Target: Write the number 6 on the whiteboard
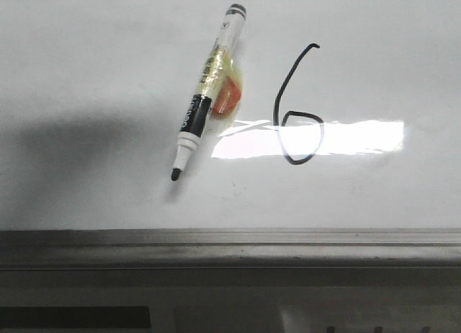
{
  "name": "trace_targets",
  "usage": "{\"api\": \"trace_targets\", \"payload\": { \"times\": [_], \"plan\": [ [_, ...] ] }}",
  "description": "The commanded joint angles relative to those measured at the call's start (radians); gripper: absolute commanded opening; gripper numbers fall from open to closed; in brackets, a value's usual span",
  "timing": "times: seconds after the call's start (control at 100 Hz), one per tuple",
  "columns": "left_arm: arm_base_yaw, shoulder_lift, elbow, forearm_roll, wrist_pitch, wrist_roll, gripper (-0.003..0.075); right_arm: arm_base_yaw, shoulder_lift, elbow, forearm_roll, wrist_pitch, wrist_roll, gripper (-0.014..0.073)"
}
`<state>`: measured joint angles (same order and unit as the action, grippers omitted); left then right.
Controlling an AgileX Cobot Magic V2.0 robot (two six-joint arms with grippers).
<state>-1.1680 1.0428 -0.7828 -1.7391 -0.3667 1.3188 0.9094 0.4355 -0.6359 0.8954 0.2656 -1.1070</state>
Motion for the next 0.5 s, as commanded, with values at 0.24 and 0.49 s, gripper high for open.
{"api": "trace_targets", "payload": {
  "times": [0.24, 0.49],
  "plan": [
    [-0.101, -0.408, 0.108, -0.091, -0.061, 0.335, -0.0020, -0.007, -0.176, -0.023, -0.116, -0.054, 0.020, -0.0061],
    [-0.129, -0.622, 0.276, -0.128, -0.005, 0.360, -0.0020, -0.017, -0.254, 0.045, -0.129, -0.054, 0.099, -0.0061]
  ]
}}
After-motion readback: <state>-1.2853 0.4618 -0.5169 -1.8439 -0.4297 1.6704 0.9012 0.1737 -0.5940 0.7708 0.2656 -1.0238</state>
